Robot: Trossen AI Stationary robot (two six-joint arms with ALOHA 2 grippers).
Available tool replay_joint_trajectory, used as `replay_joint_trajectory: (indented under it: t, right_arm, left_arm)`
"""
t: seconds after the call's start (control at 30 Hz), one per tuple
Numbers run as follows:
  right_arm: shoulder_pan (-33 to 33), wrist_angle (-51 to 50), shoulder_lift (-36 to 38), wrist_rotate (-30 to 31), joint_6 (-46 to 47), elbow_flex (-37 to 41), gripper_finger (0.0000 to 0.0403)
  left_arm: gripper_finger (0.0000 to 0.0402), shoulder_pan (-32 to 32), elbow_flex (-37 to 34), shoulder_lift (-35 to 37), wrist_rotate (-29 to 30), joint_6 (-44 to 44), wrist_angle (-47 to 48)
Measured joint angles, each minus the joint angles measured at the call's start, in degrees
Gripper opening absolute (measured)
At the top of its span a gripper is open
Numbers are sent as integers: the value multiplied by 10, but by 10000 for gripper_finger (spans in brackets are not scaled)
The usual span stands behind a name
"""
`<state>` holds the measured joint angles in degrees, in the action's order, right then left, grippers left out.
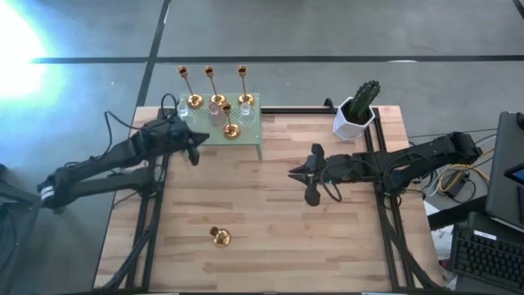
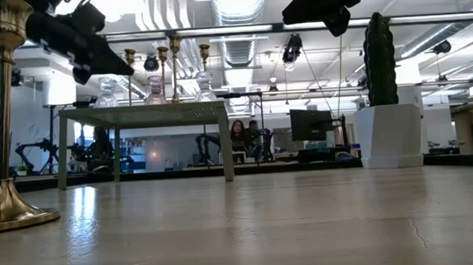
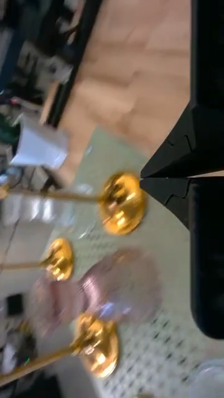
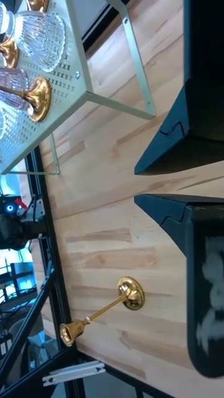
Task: Pick & Place candle stick holders
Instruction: Put the golden candle holder on the shelf
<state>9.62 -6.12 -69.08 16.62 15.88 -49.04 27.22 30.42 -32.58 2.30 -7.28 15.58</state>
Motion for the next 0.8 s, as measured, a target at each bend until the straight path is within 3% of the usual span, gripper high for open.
replay_joint_trajectory:
  t: [0.13, 0.33, 0.57, 0.8]
  right_arm:
    - [0, -20, 0, 0, -3, 0, 52]
    - [0, -73, 34, -2, -26, 1, 52]
    - [10, -132, 152, -19, -49, 20, 52]
    - [10, -52, 306, -38, -69, 135, 52]
  left_arm:
    - [0, -59, 6, 37, 2, -26, 68]
    - [0, -183, 4, 85, 27, -32, 74]
    - [0, -345, -11, 84, 78, -11, 67]
    - [0, -476, -70, 82, 87, -3, 12]
